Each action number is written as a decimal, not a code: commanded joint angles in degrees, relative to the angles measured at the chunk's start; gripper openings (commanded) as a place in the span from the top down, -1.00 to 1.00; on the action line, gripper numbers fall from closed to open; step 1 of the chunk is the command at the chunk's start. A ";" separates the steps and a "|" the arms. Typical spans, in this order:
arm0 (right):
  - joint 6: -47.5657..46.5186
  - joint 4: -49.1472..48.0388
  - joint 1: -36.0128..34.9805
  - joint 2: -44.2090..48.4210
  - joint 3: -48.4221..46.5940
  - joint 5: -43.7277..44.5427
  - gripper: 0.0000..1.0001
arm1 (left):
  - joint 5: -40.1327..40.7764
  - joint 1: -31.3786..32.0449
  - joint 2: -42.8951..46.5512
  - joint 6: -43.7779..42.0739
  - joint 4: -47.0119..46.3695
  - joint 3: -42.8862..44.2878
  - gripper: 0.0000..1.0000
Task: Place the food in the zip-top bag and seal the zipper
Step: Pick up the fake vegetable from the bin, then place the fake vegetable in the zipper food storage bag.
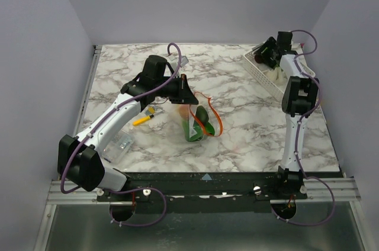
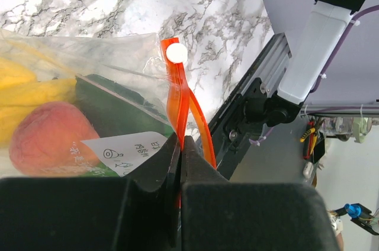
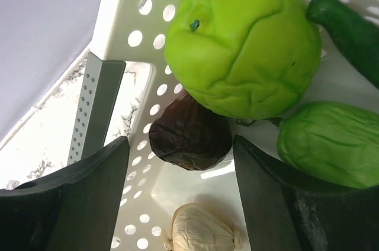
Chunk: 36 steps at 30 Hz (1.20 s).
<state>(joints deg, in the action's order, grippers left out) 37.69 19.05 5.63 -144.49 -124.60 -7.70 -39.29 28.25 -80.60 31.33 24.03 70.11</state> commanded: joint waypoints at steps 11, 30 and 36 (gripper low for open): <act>0.84 1.47 0.14 -1.03 -1.82 -0.17 0.37 | -2.15 0.23 0.35 0.31 -2.36 0.82 1.00; -3.48 3.55 0.15 16.49 9.05 4.07 0.99 | -1.34 0.23 0.53 -0.17 -2.04 0.82 1.00; -3.40 -0.54 0.08 29.86 26.07 2.53 0.99 | -1.00 0.18 0.49 -0.40 -1.69 0.97 1.00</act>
<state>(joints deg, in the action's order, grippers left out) 35.05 20.82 5.61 -122.56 -108.42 -5.17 -39.48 28.25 -80.60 31.33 23.62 70.11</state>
